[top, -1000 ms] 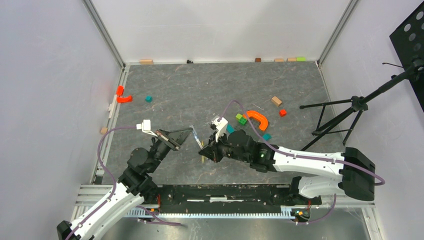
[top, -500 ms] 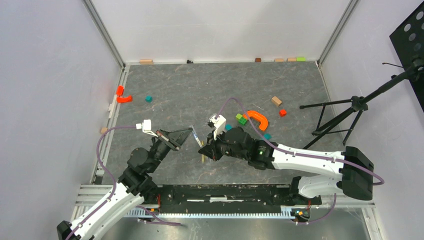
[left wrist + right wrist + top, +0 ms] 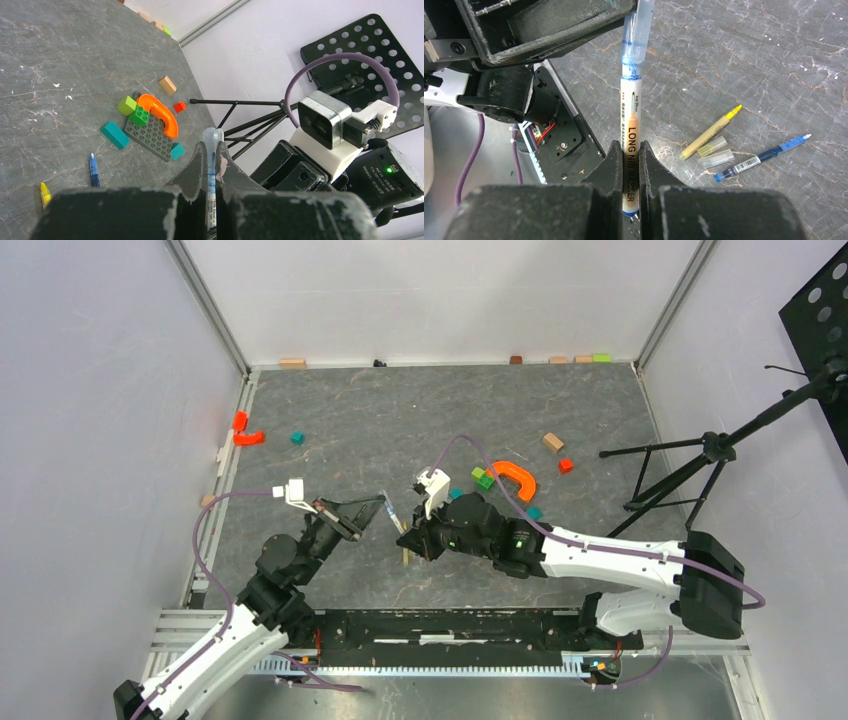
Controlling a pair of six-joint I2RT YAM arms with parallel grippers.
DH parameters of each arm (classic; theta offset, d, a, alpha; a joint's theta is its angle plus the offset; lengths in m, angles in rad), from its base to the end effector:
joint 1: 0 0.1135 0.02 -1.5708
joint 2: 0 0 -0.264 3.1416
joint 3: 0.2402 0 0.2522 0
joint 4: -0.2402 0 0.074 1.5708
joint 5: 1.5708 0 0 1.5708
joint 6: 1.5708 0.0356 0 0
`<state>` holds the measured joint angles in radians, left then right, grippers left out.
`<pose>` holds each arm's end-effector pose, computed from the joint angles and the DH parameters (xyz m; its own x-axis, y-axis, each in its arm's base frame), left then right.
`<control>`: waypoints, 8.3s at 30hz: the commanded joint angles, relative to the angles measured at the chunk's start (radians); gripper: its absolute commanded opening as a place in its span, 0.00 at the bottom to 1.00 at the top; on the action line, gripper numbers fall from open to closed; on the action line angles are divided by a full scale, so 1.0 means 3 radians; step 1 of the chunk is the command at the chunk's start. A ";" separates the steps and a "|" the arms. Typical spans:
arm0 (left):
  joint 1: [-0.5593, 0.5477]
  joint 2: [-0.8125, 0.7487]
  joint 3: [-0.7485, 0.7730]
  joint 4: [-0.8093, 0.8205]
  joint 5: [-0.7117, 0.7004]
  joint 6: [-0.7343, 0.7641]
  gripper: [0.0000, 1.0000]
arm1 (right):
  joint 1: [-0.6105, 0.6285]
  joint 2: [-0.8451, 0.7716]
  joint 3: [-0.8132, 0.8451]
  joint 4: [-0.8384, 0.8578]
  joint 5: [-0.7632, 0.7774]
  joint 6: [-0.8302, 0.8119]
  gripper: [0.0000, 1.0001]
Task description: Insert the pens into the pen caps
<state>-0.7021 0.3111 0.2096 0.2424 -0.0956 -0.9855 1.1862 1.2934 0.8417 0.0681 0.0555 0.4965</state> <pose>0.0990 -0.0793 0.2445 -0.4165 -0.7345 -0.5358 0.4047 0.3780 -0.8327 0.1128 0.2735 0.2735 -0.5551 -0.1039 -0.8252 -0.7299 0.5366 0.4235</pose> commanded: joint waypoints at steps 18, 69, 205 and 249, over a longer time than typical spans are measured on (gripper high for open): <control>-0.0006 0.0348 -0.0062 0.0503 0.0007 0.0163 0.02 | -0.0187 0.0311 0.0352 0.0706 0.0332 -0.0030 0.00; -0.0002 0.0470 0.0689 0.0721 0.1021 0.1312 0.76 | -0.0211 -0.0403 -0.0248 0.0795 -0.0678 -0.1053 0.00; -0.0232 0.0641 0.2170 -0.2550 -0.0353 0.1833 1.00 | -0.1498 -0.1299 -0.0171 0.0204 -0.0760 -0.1013 0.00; -0.0180 0.0695 0.2016 -0.2996 -0.0955 0.2222 0.98 | -0.1203 0.1373 0.0556 -0.0573 0.0422 -0.0693 0.00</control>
<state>-0.7631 0.5209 0.8112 -0.6586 -0.3870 -0.3611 0.8227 1.6730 0.9493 -0.1478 0.1627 0.2565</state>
